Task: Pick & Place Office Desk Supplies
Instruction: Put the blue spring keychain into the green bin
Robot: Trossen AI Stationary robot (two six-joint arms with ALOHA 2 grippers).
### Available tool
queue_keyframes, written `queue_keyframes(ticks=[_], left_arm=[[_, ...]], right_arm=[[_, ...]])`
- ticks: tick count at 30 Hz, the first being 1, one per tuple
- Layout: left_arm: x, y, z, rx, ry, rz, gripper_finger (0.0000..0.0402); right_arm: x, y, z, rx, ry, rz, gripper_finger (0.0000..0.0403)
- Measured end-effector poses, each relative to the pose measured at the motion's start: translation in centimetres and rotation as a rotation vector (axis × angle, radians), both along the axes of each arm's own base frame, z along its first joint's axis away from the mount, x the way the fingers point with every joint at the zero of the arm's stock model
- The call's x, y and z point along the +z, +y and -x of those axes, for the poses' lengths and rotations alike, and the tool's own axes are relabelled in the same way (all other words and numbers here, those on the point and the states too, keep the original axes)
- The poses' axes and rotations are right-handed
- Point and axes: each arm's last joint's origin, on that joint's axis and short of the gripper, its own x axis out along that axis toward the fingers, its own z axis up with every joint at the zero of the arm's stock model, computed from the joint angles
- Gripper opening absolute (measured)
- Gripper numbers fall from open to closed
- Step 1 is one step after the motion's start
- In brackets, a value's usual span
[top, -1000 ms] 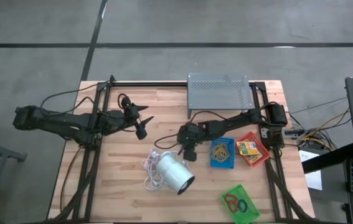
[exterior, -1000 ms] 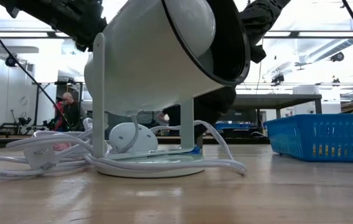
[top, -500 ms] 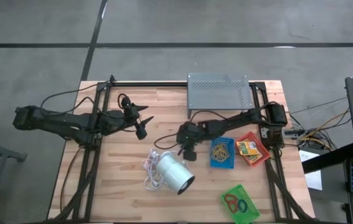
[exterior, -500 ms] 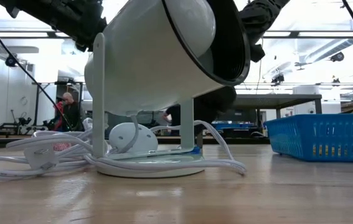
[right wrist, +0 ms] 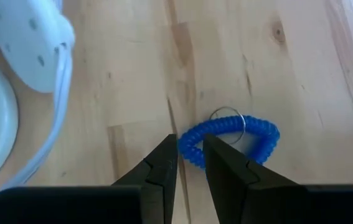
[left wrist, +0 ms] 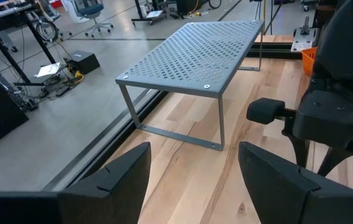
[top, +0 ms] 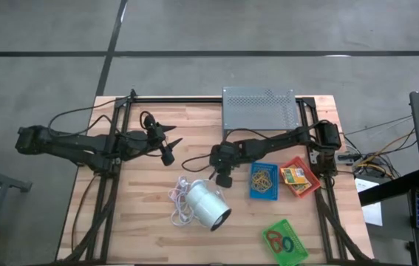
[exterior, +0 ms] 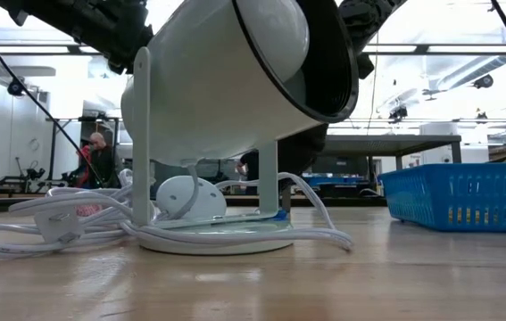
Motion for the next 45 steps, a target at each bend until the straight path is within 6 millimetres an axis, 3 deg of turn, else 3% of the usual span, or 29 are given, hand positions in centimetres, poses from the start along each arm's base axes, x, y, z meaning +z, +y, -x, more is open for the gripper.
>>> queue_keyframes(ticks=[28,31,35,39,45], left_arm=[[0.0,0.0,0.0,0.0,0.0,0.0,0.0244],[0.0,0.0,0.0,0.0,0.0,0.0,0.0245],[0.0,0.0,0.0,0.0,0.0,-0.001,0.0244],[0.0,0.0,0.0,0.0,0.001,-0.001,0.0245],[0.0,0.0,0.0,-0.001,0.002,-0.003,0.0244]], right_arm=[[-0.1,-0.4,0.0,-0.001,0.001,0.058,0.0082],[1.6,-0.6,-0.7,0.003,-0.029,0.061,0.0084],[5.5,-0.8,-1.0,0.04,0.003,0.142,0.008],[9.4,-1.3,-1.1,-0.043,0.039,0.274,0.0069],[14.2,-1.1,-1.5,-0.063,-0.016,0.253,0.0061]])
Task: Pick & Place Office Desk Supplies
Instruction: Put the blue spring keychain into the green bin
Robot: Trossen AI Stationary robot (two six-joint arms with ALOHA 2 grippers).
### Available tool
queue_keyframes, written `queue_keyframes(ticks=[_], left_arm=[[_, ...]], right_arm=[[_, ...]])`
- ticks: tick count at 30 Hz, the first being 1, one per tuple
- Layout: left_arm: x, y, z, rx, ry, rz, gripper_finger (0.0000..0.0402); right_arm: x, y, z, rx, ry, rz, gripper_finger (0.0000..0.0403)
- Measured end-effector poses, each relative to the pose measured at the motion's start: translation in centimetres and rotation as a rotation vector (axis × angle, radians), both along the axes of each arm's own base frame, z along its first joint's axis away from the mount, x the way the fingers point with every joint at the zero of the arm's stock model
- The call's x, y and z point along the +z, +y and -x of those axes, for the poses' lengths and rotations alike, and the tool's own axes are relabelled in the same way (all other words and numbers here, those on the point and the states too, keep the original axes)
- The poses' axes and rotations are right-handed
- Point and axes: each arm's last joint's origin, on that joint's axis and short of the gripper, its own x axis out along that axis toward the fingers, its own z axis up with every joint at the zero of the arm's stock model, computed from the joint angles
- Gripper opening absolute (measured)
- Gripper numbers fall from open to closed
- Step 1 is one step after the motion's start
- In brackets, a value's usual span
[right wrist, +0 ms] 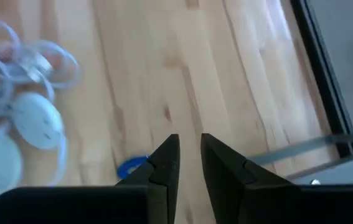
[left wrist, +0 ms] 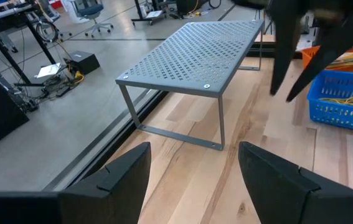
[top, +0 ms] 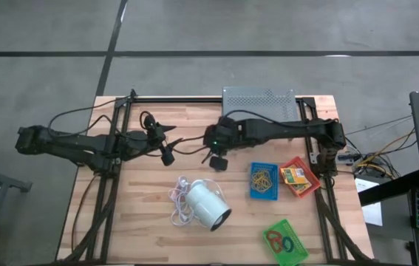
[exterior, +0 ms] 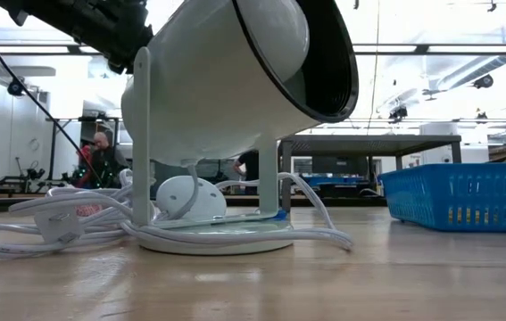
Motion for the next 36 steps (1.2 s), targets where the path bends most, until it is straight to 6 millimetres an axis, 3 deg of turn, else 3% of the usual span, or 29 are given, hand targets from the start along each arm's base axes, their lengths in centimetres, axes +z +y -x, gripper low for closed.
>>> queue_keyframes(ticks=[6,14,29,36], left_arm=[[0.0,0.0,0.0,0.0,0.0,0.0,0.0245],[0.0,0.0,0.0,0.0,0.001,0.0,0.0245],[0.0,0.0,0.3,-0.017,0.043,-0.041,0.0245],[2.3,-0.4,2.3,-0.199,-0.025,-0.1,0.0244]], right_arm=[[3.0,0.3,-0.4,0.006,-0.094,-0.003,0.0064],[5.1,1.1,-0.2,0.009,-0.132,-0.047,0.0071],[4.8,1.5,0.1,0.021,-0.084,-0.045,0.0071],[4.6,1.6,0.6,0.02,-0.04,-0.045,0.0071]])
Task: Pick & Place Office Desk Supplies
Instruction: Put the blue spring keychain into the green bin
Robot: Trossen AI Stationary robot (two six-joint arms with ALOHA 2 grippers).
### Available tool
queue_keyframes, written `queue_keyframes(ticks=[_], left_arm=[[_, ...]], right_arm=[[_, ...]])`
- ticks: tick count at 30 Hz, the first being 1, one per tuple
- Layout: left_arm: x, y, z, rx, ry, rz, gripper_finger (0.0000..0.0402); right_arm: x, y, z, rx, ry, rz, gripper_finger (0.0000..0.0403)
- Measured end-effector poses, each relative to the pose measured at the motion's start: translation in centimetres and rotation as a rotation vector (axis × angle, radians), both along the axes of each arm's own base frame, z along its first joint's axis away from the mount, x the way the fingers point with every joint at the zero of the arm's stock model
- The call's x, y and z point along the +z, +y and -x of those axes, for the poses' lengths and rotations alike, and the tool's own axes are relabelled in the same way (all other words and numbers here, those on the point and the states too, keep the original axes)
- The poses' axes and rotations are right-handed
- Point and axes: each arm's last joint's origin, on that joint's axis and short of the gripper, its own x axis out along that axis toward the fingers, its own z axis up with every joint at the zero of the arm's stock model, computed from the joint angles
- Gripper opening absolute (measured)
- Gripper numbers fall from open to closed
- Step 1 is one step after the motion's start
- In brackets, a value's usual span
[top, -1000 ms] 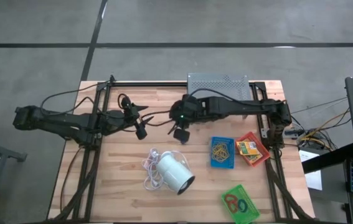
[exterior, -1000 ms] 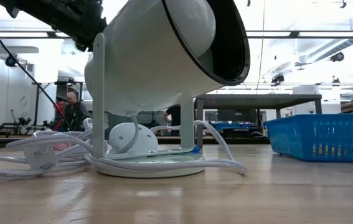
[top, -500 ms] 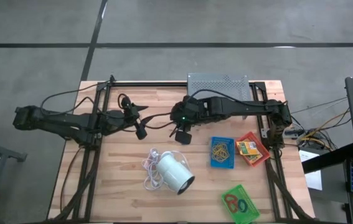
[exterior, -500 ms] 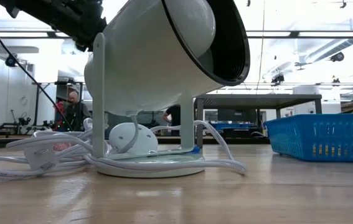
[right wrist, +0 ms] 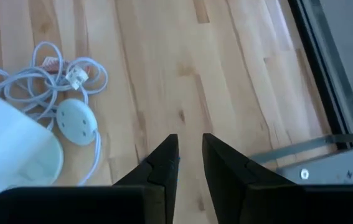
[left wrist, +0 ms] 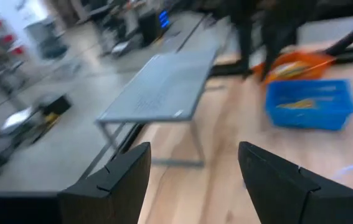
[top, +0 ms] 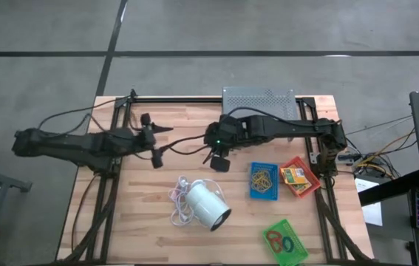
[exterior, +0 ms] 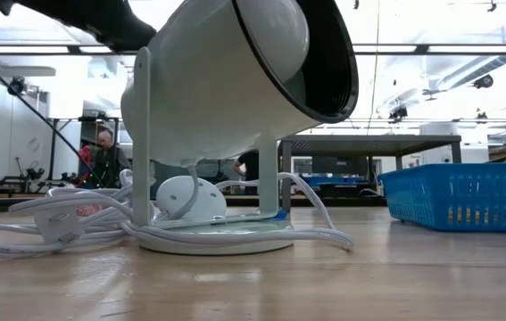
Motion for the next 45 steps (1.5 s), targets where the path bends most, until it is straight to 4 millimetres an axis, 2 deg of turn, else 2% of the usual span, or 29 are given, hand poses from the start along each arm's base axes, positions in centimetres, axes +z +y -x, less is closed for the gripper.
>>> queue_keyframes(ticks=[9,14,17,22,26,31,35,40,45], left_arm=[[1.7,0.1,6.1,-0.029,-0.086,0.064,0.0245],[1.9,0.1,7.6,-0.027,-0.16,0.085,0.0245],[1.7,0.1,7.8,-0.026,-0.144,0.085,0.0244],[1.3,0.2,7.8,-0.024,-0.102,0.085,0.0246],[1.3,0.2,7.7,-0.024,-0.097,0.083,0.0245],[1.2,0.1,7.6,-0.024,-0.093,0.083,0.0244],[1.1,0.1,7.5,-0.023,-0.08,0.083,0.0245],[0.8,0.1,7.3,-0.022,-0.045,0.083,0.0246],[0.5,0.1,7.2,-0.02,-0.009,0.082,0.0244]], right_arm=[[0.4,1.0,2.6,-0.05,-0.044,-0.007,0.0083],[0.8,2.0,4.9,-0.074,-0.203,0.05,0.0086],[0.5,2.7,6.2,-0.043,-0.316,0.046,0.0085],[-2.3,3.2,8.7,-0.011,-0.33,0.034,0.0076],[-3.7,2.9,10.5,-0.032,-0.394,0.023,0.007],[-4.0,2.6,12.8,-0.018,-0.499,0.021,0.0069],[-4.6,2.3,14.6,-0.016,-0.509,0.026,0.0074],[-5.3,2.1,15.9,-0.029,-0.521,0.009,0.008],[-6.4,2.1,16.1,-0.029,-0.49,0.013,0.0074]])
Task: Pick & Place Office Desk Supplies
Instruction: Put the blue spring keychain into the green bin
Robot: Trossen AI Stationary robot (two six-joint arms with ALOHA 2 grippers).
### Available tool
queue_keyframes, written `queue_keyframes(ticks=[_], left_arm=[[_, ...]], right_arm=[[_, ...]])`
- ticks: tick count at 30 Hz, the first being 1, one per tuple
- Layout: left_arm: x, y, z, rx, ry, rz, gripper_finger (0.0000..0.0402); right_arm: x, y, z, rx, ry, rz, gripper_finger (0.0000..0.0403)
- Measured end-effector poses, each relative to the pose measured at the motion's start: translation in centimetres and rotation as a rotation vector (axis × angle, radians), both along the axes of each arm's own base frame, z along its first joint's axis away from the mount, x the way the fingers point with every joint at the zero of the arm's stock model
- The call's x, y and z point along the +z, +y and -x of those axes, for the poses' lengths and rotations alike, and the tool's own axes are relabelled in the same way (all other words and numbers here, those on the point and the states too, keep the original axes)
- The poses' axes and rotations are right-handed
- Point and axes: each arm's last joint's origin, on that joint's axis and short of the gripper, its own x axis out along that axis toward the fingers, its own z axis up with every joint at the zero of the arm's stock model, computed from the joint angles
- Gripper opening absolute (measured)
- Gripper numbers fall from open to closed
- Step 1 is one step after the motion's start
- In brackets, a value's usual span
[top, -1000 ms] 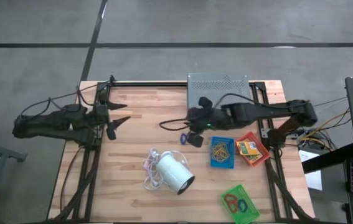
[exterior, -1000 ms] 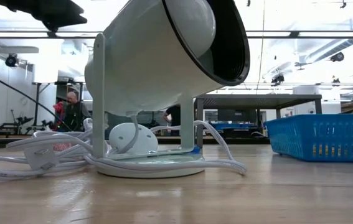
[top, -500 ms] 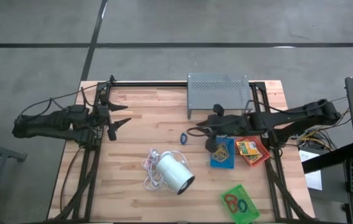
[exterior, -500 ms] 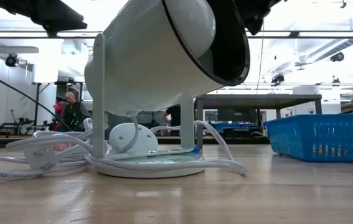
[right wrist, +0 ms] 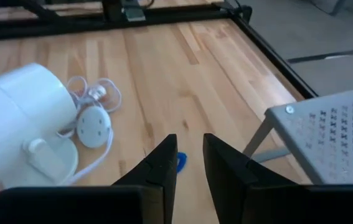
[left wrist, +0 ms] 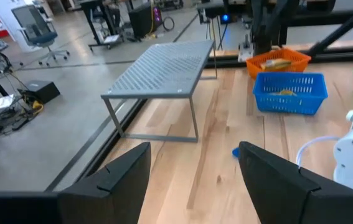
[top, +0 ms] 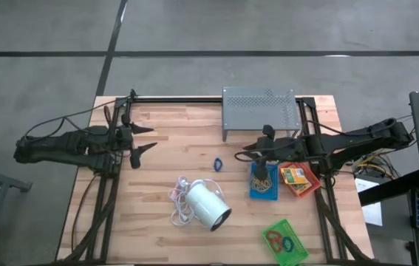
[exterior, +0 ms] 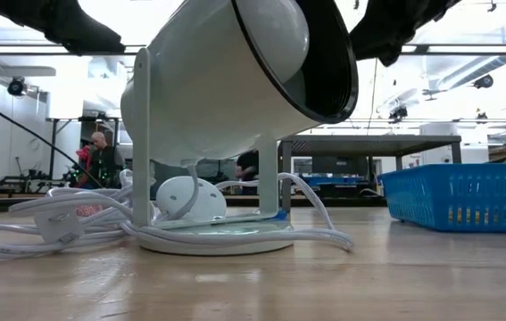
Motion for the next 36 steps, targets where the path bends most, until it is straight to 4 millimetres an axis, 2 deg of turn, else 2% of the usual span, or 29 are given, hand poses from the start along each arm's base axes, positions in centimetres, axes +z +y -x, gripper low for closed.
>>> queue_keyframes(ticks=[10,20,27,31,36], left_arm=[[0.0,0.0,0.0,0.0,-0.001,0.0,0.0244],[0.0,0.0,0.0,0.0,-0.001,0.0,0.0244],[0.0,0.0,0.0,0.0,0.0,0.0,0.0245],[0.0,0.0,0.0,0.0,0.004,0.0,0.0245],[0.0,0.0,0.0,0.0,0.004,0.0,0.0244]], right_arm=[[-2.2,0.1,-1.6,-0.033,0.043,-0.002,0.0064],[-2.4,0.0,-1.8,-0.105,0.016,-0.012,0.0063],[-5.3,0.4,-3.0,-0.036,0.091,0.015,0.0063],[-7.6,0.1,-3.4,-0.088,0.141,0.093,0.0066],[-9.2,0.2,-3.9,-0.066,-0.006,0.087,0.0102]])
